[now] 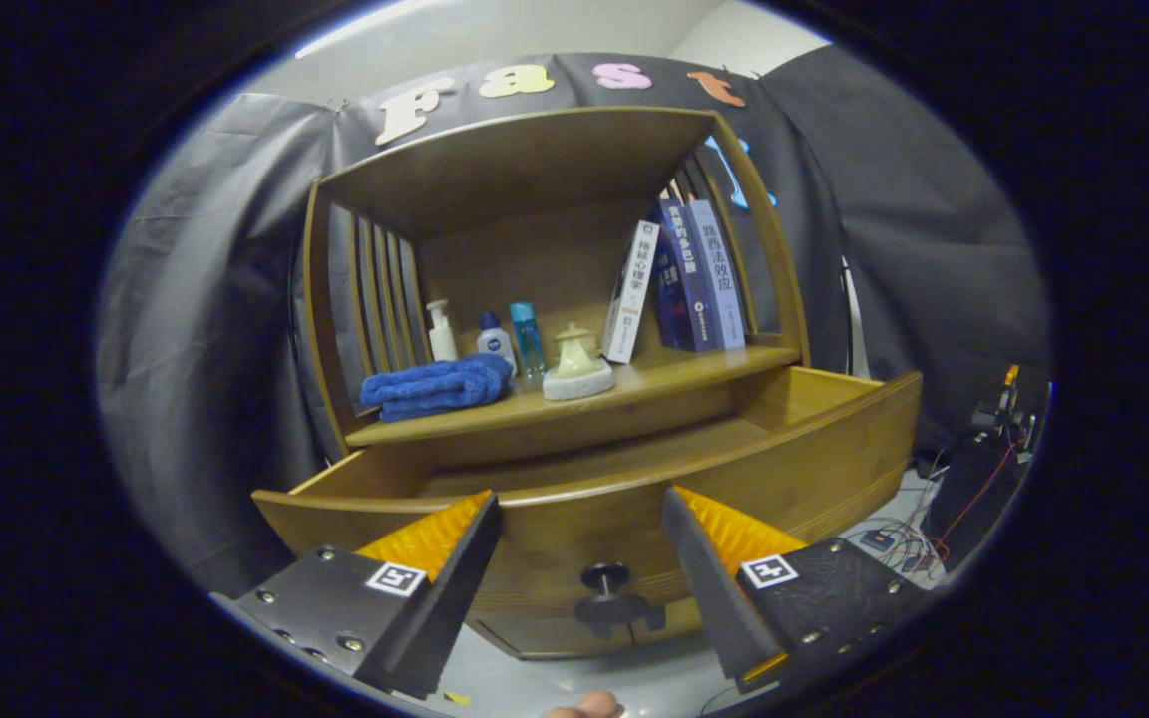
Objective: Pull open the drawer, take out the items inside it, and place them on the countertop above the cabinet.
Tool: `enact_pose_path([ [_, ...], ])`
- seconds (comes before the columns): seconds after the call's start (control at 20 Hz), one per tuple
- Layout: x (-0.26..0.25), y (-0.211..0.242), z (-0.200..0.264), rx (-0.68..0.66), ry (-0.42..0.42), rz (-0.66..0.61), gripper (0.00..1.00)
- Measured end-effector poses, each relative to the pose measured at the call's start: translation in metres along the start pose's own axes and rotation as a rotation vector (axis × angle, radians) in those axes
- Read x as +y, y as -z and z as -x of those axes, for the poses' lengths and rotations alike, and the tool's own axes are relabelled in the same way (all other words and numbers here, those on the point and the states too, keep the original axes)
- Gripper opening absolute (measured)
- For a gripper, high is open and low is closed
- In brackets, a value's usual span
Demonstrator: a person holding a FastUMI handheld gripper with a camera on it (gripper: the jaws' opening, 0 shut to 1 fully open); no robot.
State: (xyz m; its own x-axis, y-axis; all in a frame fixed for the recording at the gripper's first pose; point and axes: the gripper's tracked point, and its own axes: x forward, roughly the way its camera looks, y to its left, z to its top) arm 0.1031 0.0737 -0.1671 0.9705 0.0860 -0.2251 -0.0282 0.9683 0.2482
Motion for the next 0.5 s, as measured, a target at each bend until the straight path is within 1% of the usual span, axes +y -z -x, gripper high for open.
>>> enact_pose_path([
  [0.2, 0.000, -0.002, -0.009, 0.018, 0.002, 0.035, 0.99],
  [0.5, -0.002, -0.003, -0.025, 0.022, -0.003, 0.025, 1.00],
])
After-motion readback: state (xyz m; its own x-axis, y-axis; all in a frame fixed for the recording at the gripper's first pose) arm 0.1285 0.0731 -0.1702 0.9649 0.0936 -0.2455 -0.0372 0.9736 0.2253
